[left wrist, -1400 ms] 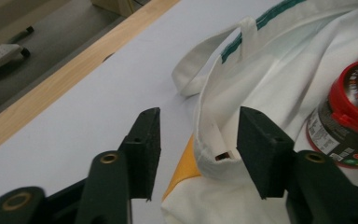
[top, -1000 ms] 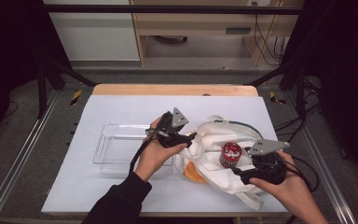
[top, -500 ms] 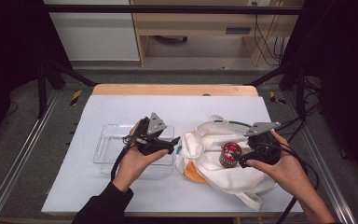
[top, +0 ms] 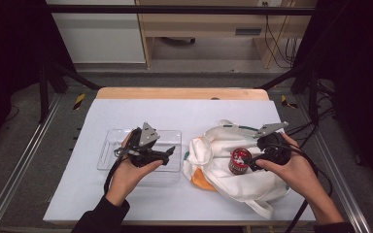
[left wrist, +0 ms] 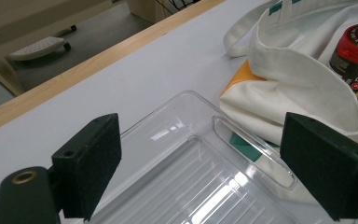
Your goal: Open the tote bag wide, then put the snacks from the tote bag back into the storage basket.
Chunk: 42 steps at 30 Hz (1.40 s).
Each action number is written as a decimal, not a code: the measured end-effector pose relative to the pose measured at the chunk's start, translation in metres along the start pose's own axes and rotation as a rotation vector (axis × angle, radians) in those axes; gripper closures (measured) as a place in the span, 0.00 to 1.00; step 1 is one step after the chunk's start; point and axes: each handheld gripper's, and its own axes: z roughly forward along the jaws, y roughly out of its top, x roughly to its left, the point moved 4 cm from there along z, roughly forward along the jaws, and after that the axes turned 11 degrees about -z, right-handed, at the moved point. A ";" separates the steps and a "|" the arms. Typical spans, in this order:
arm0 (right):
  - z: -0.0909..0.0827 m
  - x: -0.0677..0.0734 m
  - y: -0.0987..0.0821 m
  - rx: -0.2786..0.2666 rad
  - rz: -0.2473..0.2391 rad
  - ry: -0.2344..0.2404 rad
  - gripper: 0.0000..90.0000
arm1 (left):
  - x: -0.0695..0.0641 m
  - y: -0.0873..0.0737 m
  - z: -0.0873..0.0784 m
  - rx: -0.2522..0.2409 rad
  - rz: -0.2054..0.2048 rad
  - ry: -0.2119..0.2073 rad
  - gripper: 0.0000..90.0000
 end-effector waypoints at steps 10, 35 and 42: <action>0.007 0.001 0.002 0.046 -0.034 0.047 0.11 | 0.013 -0.002 -0.020 -0.021 -0.019 0.039 0.11; 0.027 0.007 0.006 0.161 -0.133 0.104 0.12 | 0.027 -0.001 -0.032 -0.042 -0.042 0.048 0.10; 0.043 0.007 0.005 0.185 -0.152 0.125 0.13 | 0.030 -0.002 -0.033 -0.039 -0.047 0.051 0.10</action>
